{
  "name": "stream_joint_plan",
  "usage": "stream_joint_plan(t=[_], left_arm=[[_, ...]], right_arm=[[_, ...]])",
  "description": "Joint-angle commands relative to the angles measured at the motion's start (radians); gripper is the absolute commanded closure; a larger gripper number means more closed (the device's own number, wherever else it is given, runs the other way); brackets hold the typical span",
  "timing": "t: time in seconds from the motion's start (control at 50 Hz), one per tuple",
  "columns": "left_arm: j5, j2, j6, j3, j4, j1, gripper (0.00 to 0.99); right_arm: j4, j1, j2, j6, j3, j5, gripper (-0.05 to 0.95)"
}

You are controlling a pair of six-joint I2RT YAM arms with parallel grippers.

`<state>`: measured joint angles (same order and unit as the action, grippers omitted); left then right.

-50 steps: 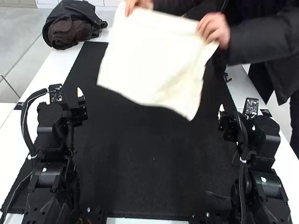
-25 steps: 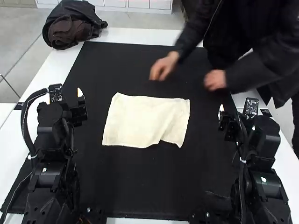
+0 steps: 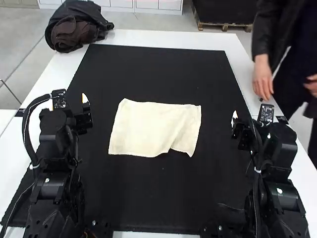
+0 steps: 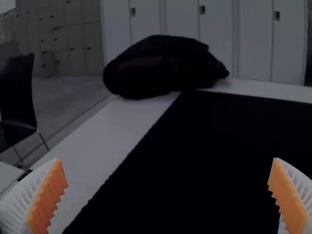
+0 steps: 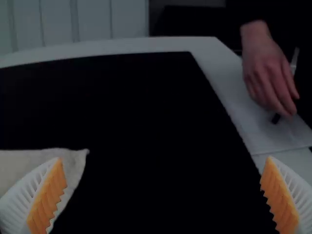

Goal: Fold the towel.

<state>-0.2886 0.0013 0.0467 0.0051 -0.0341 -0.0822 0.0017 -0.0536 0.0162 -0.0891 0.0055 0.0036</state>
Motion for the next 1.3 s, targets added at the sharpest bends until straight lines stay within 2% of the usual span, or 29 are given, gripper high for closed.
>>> stream_joint_plan(t=[0.0, 1.1, 1.28], left_arm=[[-0.007, -0.004, 0.008, -0.004, -0.006, 0.009, 0.028], [-0.007, -0.006, 0.01, -0.004, -0.007, 0.009, 0.028], [-0.007, -0.006, 0.035, -0.004, -0.001, 0.004, 0.028]], right_arm=[[-0.005, 0.003, -0.013, 0.009, -0.006, -0.02, -0.02], [-0.005, 0.001, -0.013, 0.014, -0.006, -0.022, -0.02], [-0.005, 0.003, -0.013, 0.012, -0.006, -0.022, -0.02]])
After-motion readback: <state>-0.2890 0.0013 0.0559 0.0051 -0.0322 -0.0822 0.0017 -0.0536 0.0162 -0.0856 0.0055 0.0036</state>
